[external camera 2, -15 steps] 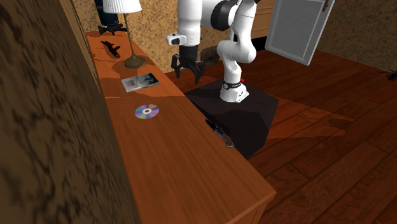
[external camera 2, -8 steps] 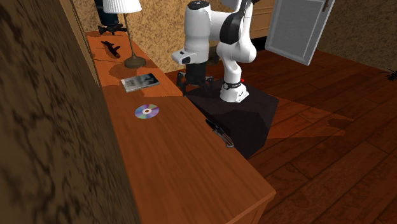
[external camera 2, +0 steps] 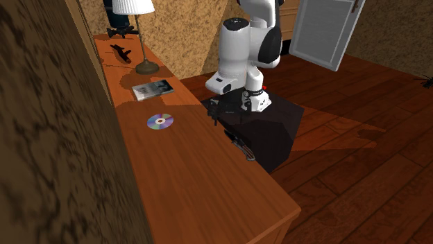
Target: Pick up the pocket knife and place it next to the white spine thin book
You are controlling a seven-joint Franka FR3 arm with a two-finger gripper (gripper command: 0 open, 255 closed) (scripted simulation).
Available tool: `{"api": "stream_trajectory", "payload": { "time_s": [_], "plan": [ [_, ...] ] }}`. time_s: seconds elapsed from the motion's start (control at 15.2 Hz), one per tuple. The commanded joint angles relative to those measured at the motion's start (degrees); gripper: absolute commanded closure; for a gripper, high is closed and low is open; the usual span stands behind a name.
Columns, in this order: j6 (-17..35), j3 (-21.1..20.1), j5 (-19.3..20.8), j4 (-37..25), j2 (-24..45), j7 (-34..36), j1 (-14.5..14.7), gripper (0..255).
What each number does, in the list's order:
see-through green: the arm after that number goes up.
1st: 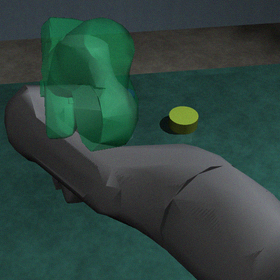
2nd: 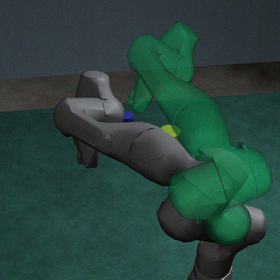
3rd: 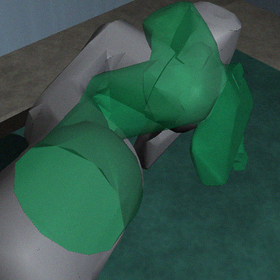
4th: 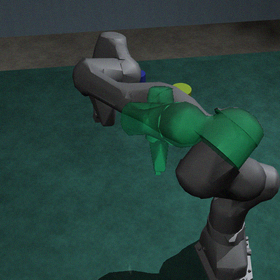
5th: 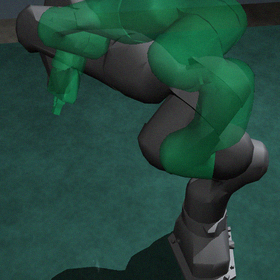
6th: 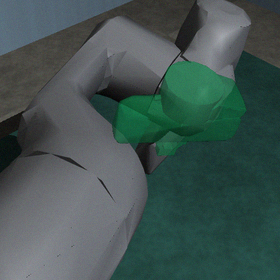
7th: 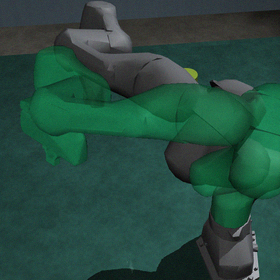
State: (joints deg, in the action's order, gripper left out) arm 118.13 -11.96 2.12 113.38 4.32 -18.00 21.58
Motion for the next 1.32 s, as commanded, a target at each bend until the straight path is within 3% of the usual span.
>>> {"api": "stream_trajectory", "payload": {
  "time_s": [0.0, 0.66, 1.12, 1.19, 1.25],
  "plan": [
    [0.8, -1.1, 0.4, -1.4, 2.6, -1.4, 1.1, 0],
    [6.4, -1.8, 1.6, 0.3, 6.7, -1.7, 2.1, 0],
    [6.3, -1.8, 1.6, 0.3, 6.7, -1.7, 2.1, 0],
    [6.3, -1.8, 1.6, 0.3, 6.7, -1.7, 2.1, 255],
    [6.3, -1.8, 1.6, 0.3, 6.7, -1.7, 2.1, 255]
  ]
}}
